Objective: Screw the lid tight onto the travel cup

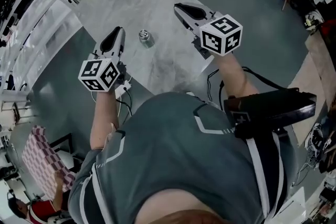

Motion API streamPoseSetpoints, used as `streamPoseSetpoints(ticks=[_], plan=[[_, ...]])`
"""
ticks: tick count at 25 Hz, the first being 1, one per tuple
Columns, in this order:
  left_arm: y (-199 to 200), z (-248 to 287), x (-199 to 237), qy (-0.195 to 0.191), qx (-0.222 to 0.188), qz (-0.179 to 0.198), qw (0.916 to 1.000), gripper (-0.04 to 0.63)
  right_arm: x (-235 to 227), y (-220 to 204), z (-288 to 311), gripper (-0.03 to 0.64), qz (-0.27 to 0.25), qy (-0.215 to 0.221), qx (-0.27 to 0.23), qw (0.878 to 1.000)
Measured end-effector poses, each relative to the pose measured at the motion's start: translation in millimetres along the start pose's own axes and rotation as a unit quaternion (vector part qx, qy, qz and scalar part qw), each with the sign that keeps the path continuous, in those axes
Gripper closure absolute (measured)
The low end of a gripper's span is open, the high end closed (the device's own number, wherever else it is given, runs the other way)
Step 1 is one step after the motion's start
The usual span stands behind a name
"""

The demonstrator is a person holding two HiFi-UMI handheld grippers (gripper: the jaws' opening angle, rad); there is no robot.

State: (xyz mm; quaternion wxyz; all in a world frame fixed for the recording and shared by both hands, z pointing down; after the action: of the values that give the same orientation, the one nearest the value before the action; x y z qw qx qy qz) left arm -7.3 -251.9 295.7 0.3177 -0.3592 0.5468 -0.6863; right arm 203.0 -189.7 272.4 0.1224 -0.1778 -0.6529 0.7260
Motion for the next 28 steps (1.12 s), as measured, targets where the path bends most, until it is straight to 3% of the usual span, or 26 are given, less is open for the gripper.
streamPoseSetpoints(ticks=[3, 10, 16, 28], plan=[[12.2, 0.3, -5.2, -0.011, -0.005, -0.007, 0.9999, 0.584, 0.2, 6.9, 2.4, 0.579, -0.004, 0.003, -0.002, 1.000], [15.5, 7.7, -16.3, -0.015, -0.001, -0.028, 0.9995, 0.586, -7.7, 5.4, 4.0, 0.588, -0.019, -0.004, 0.012, 1.000], [12.8, 8.6, -6.9, 0.009, 0.012, -0.005, 0.9999, 0.586, -5.5, 4.1, 12.5, 0.588, -0.026, -0.004, 0.014, 1.000], [12.8, 4.5, 3.2, 0.023, 0.006, -0.009, 0.9997, 0.586, -3.3, 3.3, 17.3, 0.589, -0.025, -0.009, 0.015, 1.000]])
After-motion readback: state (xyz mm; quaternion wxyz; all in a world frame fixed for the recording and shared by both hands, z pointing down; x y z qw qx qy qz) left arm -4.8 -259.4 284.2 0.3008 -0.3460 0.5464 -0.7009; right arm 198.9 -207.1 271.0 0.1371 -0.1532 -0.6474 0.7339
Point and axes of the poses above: the fingertips, and each gripper's own axes: z forward along the fingers, x to its left, y out of its top, the point moved 3 cm from there along -z, backward along the fingers, and after that the axes turned 3 degrees about -z, right-handed, at the moved point
